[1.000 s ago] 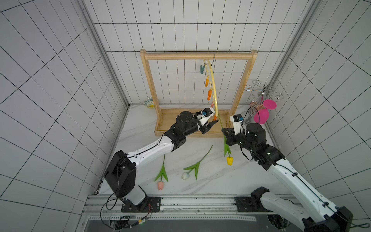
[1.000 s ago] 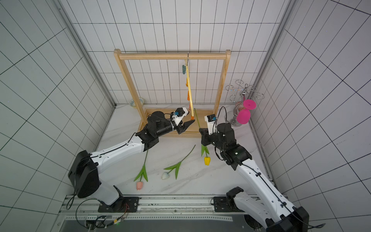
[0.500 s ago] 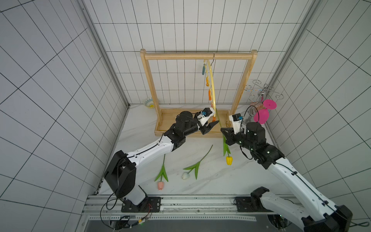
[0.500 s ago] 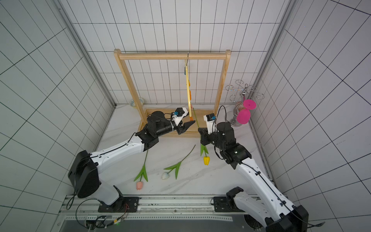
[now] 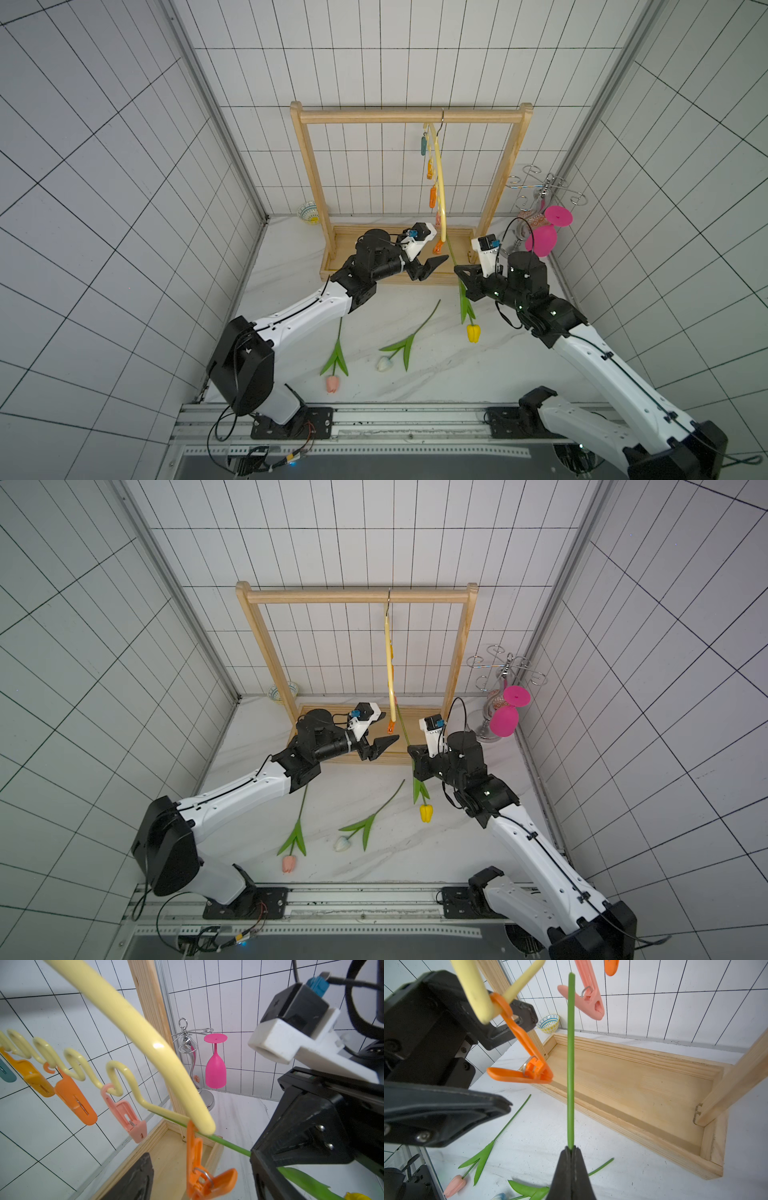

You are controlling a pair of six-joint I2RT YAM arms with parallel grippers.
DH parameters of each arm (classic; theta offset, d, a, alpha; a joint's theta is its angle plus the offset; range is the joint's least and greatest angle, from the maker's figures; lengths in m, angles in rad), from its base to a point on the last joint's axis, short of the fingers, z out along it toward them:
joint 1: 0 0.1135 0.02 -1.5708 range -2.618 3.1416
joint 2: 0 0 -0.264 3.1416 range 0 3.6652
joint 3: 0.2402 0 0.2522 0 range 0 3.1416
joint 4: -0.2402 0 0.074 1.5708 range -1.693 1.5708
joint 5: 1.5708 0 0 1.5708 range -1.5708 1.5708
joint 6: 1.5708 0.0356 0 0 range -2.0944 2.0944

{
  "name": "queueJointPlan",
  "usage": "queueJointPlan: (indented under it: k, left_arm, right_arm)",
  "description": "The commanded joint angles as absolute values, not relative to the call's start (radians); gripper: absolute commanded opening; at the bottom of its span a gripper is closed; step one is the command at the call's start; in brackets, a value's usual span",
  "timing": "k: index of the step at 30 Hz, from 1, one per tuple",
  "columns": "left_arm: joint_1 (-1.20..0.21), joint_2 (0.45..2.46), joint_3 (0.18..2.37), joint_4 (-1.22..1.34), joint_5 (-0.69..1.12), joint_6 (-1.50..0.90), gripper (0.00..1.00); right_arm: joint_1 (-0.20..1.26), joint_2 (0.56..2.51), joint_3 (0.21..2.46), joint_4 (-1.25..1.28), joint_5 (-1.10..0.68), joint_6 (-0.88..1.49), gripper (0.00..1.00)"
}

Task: Dry the flowers on a clothes hanger
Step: Open the clamp at the hanger.

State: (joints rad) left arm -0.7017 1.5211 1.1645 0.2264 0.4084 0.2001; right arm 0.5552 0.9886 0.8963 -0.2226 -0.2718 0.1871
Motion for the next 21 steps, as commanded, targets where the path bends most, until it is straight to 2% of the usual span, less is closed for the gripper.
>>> queueJointPlan:
  k: [1,21]
  left_arm:
    - [-0.700,1.502,1.158,0.240,0.449,0.178,0.73]
    - [-0.694,1.545,1.206,0.262,0.480,0.160,0.54]
  right_arm:
    - [0.546,1.005,0.965,-0.223,-0.291,0.196,0.00]
    - [0.557,1.033,0.995,-0.219,-0.355,0.195,0.00]
